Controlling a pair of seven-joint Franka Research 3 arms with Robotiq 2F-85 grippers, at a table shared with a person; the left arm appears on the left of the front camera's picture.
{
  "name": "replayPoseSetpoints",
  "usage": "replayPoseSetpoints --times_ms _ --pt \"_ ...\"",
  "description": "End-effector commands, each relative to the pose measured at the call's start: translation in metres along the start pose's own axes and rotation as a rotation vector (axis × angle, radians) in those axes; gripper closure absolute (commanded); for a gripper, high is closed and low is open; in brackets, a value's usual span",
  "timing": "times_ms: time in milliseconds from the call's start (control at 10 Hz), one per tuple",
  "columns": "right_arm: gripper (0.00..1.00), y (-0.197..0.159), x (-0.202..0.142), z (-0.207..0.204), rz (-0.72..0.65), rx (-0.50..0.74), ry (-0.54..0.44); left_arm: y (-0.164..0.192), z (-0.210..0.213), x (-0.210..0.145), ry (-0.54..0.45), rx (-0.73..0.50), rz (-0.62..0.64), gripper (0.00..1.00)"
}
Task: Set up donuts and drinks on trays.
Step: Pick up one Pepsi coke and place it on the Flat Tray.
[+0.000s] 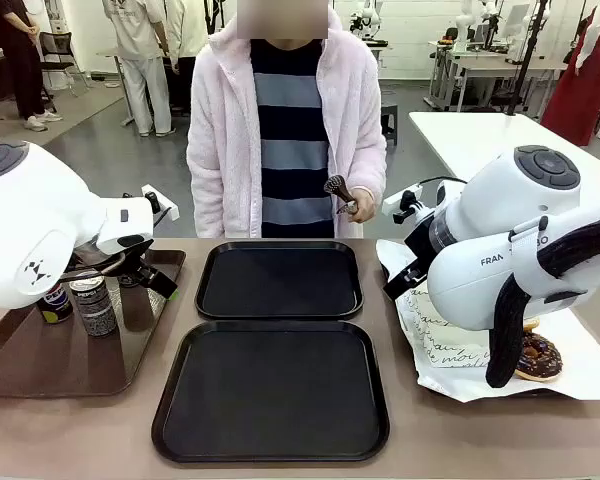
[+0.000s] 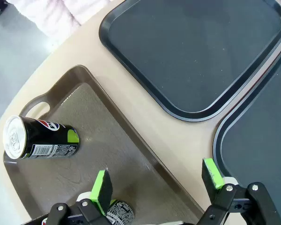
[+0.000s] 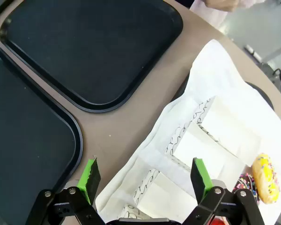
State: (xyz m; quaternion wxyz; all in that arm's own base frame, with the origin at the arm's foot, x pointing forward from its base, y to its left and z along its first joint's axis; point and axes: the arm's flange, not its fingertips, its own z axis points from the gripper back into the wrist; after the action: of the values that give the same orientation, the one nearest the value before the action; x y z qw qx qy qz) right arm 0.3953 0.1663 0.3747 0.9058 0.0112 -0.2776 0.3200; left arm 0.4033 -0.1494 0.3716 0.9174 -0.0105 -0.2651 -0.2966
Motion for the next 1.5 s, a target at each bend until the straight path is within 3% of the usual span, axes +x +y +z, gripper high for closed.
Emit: replayPoseSetpoints --times_ms 0,1400 --pt "0.0 0.0 0.0 0.0 0.0 0.0 0.0 -0.0001 0.0 0.0 0.0 0.0 0.0 0.0" --pt "0.0 0.0 0.0 0.0 0.0 0.0 0.0 -0.0001 0.0 0.0 0.0 0.0 0.0 0.0"
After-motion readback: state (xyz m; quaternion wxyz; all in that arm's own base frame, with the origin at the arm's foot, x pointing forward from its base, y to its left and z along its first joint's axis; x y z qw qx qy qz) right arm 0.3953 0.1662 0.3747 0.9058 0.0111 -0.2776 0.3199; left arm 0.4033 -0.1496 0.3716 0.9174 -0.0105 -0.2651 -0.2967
